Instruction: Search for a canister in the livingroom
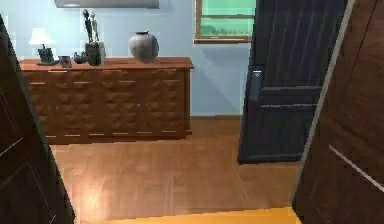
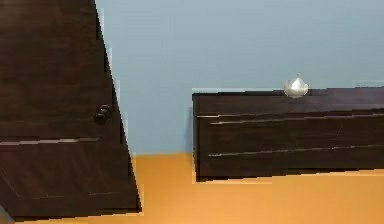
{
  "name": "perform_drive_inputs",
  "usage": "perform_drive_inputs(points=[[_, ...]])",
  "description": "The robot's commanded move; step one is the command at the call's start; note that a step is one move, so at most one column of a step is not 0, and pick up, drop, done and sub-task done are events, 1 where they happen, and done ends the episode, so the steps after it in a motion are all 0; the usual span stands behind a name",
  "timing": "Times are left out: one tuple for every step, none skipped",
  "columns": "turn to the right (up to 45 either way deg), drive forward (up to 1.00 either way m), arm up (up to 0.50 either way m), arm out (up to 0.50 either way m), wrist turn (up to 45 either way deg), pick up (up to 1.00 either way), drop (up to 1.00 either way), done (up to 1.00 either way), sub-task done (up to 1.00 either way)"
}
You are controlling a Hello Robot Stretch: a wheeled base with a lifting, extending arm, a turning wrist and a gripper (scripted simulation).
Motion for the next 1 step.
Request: perform_drive_inputs(points=[[0.0,1.0,0.0,0.0,0.0,0.0,0.0,0.0,0.0]])
